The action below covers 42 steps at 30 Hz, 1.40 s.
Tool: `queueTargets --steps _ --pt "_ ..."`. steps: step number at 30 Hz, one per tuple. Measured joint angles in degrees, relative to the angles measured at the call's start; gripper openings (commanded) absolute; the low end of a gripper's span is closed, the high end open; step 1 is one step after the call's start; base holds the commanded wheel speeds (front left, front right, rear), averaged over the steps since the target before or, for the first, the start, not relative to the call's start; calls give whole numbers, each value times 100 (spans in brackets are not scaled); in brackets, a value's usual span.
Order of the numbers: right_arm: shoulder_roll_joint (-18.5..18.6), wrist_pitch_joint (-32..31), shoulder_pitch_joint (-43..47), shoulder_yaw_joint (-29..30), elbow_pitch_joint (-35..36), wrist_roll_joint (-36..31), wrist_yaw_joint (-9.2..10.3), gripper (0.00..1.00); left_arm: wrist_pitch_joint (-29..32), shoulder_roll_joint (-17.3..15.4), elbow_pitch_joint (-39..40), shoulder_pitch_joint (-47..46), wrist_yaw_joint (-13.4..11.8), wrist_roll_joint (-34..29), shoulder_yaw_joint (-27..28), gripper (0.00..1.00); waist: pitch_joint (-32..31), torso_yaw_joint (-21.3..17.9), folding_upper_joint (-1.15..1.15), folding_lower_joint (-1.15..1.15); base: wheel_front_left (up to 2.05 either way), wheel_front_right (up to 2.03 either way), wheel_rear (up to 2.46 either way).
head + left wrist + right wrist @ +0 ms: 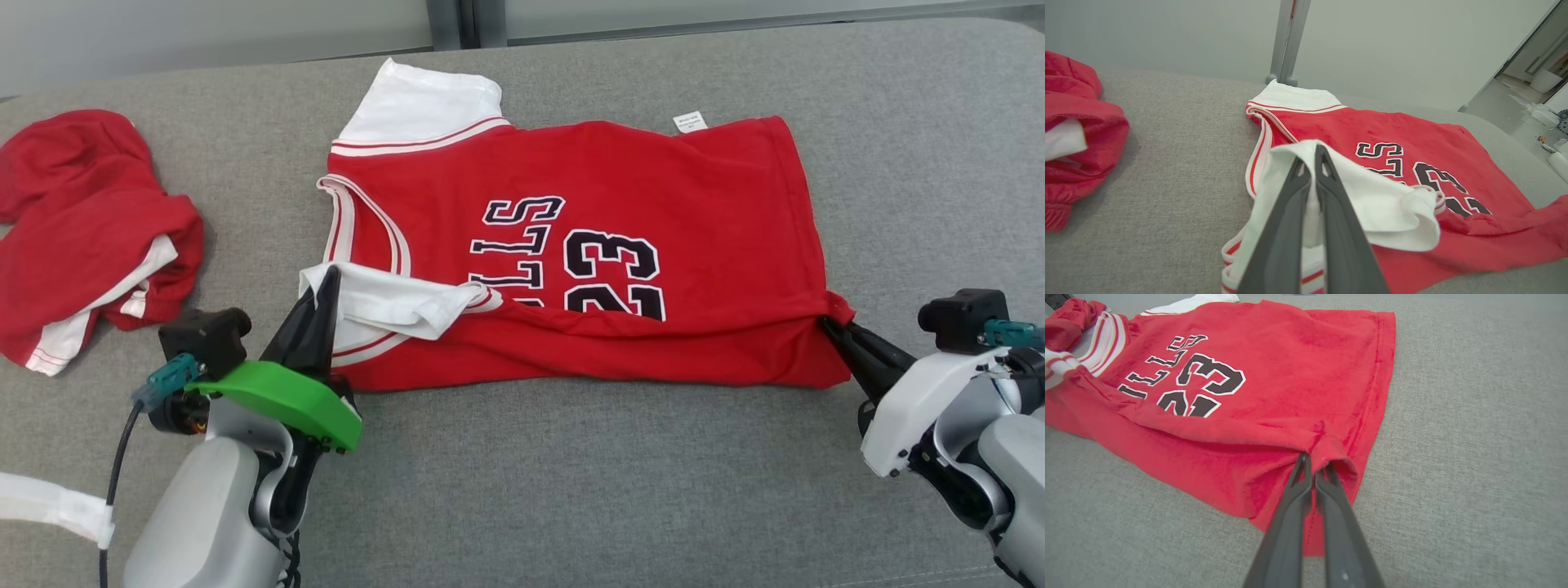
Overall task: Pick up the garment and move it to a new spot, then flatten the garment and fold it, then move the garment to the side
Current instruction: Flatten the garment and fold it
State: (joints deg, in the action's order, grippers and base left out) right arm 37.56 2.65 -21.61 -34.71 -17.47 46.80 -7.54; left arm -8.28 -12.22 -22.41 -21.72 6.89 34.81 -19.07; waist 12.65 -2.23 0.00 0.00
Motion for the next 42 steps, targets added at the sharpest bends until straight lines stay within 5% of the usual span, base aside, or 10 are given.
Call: queueTargets --steps 3,4,5,6,7,19,27,40,41,42 --pt "-153 85 -275 -89 -354 -1 0 0 -101 34 -455 -358 21 3 -133 0 75 6 0 0 0 0 0" --pt "-198 146 -362 -104 -491 -3 0 27 -148 41 -624 -465 23 2 -180 0 97 7 0 0 0 0 0" --pt "-245 231 -417 -98 -598 -12 0 76 -205 42 -745 -536 25 -11 -216 24 112 7 0 0 0 0 0" --pt "-312 332 -479 -88 -727 -12 0 100 -282 42 -884 -619 40 -40 -270 75 125 7 0 0 0 0 0" --pt "-378 441 -525 -75 -853 -13 0 100 -368 46 -989 -688 41 -62 -312 100 132 7 0 0 0 0 0" --pt "-805 1203 47 431 -1215 -323 0 100 -671 84 -811 -9 48 -155 70 100 -140 -3 0 0 0 0 0" --pt "-1246 1235 435 1074 -1185 -1261 0 100 -675 211 -711 563 48 -452 294 100 -125 31 0 0 0 0 0" --pt "-1833 1213 458 1599 -1874 -1535 0 100 -677 390 -1739 142 49 -376 93 100 55 63 0 0 0 0 0" --pt "-1866 1196 427 1582 -1919 -1514 0 63 -676 399 -1861 96 49 -334 19 96 70 56 0 0 0 0 0" --pt "-1903 1188 391 1567 -1949 -1493 0 30 -680 422 -1952 57 49 -269 -45 63 84 50 0 0 0 0 0"
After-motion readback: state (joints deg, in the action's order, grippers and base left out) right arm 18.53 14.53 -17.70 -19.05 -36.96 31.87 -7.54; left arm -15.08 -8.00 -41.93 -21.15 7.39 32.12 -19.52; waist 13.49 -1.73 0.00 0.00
